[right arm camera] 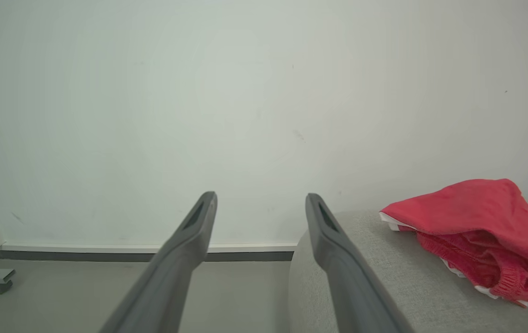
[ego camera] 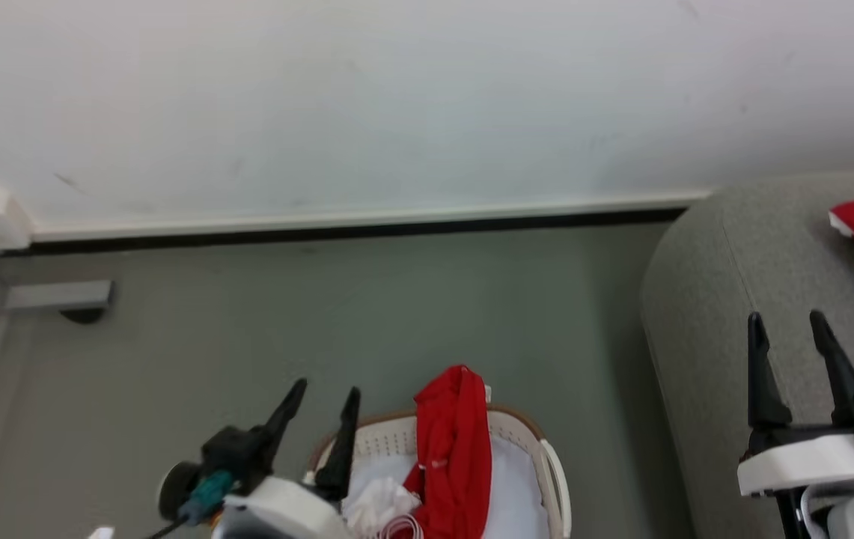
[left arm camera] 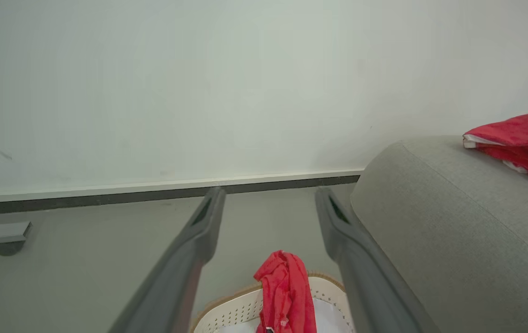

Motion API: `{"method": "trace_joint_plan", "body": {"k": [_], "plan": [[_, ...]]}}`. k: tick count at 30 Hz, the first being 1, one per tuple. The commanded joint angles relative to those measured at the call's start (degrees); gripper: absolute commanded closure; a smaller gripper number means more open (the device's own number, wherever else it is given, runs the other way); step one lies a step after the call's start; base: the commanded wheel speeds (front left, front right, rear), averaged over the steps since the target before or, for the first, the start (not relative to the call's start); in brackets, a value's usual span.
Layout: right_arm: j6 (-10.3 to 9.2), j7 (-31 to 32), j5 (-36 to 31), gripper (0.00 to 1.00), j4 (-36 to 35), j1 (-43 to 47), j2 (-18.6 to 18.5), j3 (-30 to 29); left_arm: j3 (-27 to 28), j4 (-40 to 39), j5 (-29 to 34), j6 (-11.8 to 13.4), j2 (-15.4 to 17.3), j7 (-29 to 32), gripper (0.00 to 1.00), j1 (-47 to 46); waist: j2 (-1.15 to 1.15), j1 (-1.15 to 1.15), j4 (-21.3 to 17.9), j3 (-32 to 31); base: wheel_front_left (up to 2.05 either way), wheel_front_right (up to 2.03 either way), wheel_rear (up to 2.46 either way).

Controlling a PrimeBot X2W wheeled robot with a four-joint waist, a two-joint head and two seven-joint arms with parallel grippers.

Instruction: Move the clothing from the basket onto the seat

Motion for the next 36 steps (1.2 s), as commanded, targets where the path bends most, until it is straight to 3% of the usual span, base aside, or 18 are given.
{"method": "trace_joint_plan", "body": {"k": [1,14,20,36], "plan": [[-0.12,-0.1,0.6,0.0,-0.8,-1.9,-0.1,0.2,-1.5,1.1,0.9,-0.4,-0.1,0.5,0.0,-2.7,0.0,-0.01,-2.9,5.0,0.0,0.0,0.0],[-0.12,-0.1,5.0,0.0,-5.2,-10.5,-0.1,1.2,-9.7,16.2,0.6,-1.3,-1.0,16.1,0.0,-17.2,0.0,-0.01,-9.3,22.3,0.0,0.0,0.0],[-0.12,-0.1,7.9,0.0,-7.5,-13.7,-0.1,2.0,-9.7,22.9,0.0,0.6,-1.1,20.4,0.0,-22.3,0.0,-0.01,-11.8,29.2,0.0,0.0,0.0],[-0.12,-0.1,12.9,0.0,-13.5,-19.5,0.0,4.1,-9.5,36.5,1.9,3.6,3.8,21.1,0.0,-33.7,0.0,-0.01,-16.5,42.9,0.0,0.0,0.0]]}}
